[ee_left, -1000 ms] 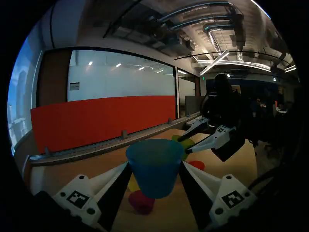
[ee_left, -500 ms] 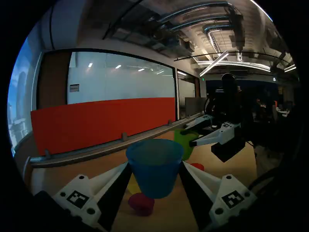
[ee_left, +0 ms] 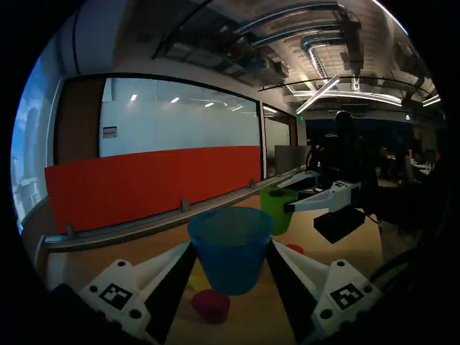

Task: Pour water

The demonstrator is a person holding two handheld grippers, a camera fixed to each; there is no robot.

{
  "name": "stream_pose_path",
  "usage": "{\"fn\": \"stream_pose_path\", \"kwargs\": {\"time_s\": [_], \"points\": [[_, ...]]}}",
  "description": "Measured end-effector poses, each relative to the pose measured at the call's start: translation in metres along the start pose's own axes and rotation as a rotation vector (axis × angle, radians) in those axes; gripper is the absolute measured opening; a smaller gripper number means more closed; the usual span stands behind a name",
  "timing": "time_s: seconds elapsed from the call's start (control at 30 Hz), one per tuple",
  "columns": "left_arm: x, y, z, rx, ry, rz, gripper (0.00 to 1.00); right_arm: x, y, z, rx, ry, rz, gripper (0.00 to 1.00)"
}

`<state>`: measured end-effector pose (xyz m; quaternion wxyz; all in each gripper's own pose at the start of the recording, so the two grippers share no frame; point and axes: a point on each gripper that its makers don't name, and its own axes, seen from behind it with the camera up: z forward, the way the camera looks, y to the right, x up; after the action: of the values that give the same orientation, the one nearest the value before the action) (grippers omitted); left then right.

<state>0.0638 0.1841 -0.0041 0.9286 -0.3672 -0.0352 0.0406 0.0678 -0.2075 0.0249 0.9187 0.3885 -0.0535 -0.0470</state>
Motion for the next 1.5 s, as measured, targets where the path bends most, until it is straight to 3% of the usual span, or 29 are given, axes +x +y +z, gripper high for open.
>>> {"fn": "stream_pose_path", "kwargs": {"time_s": [0.33, 0.9, 1.5], "points": [[0.004, -0.001, 0.000, -0.002, 0.003, 0.010, 0.82, 0.008, 0.000, -0.002, -0.003, 0.028, -0.001, 0.93], [0.018, -0.007, 0.002, 0.000, 0.022, 0.071, 0.82, 0.011, -0.005, -0.005, 0.012, 0.041, 0.002, 0.92], [0.040, -0.014, 0.008, 0.028, 0.028, 0.217, 0.82, -0.006, -0.029, 0.004, 0.072, 0.016, 0.000, 0.92]]}}
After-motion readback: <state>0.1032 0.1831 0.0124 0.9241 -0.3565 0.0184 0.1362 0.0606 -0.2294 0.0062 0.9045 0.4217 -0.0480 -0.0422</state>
